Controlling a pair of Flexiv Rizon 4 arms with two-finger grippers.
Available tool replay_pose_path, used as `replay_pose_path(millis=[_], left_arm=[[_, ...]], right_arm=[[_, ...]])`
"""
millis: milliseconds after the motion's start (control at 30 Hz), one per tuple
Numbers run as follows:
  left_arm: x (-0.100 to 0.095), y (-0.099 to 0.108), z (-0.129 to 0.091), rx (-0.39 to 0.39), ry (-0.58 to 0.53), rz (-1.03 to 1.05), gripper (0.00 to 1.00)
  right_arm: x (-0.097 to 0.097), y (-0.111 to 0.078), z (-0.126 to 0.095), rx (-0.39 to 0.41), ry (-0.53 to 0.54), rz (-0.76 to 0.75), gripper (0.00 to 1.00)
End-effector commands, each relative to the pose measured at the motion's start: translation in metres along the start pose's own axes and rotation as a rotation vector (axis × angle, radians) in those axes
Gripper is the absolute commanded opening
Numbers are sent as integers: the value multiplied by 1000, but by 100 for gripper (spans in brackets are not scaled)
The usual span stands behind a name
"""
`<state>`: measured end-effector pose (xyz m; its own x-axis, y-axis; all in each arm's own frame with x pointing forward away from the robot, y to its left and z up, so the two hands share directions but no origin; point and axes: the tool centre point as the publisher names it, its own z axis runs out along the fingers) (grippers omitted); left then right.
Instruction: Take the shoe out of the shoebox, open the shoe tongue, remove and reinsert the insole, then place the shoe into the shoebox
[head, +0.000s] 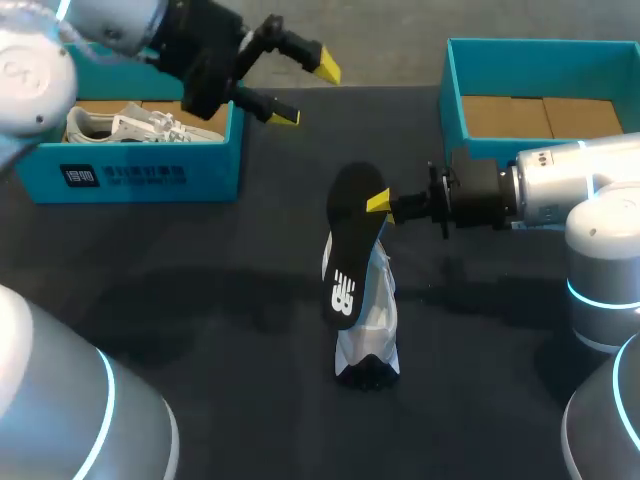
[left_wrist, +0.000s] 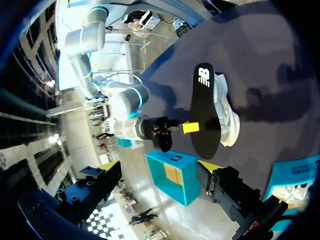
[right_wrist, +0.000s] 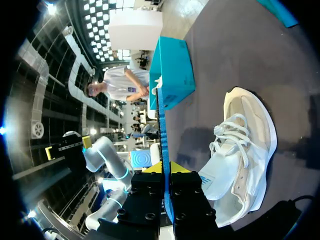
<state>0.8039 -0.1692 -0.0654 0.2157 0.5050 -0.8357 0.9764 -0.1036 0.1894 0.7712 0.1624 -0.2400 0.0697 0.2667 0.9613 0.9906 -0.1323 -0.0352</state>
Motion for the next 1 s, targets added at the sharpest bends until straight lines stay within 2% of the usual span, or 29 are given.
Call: replay_pose_path(millis=[33, 367, 667, 1000], left_arm=[[13, -5, -3, -2, -509, 13, 100], [27, -1, -3, 46, -594, 6, 100], [34, 0, -15, 76, -594, 59, 100], [34, 0, -15, 76, -594, 59, 100]], right_arm=[[0, 0, 2, -2, -2, 1, 0], [0, 0, 2, -2, -2, 1, 0], [0, 0, 2, -2, -2, 1, 0], [0, 0, 2, -2, -2, 1, 0]])
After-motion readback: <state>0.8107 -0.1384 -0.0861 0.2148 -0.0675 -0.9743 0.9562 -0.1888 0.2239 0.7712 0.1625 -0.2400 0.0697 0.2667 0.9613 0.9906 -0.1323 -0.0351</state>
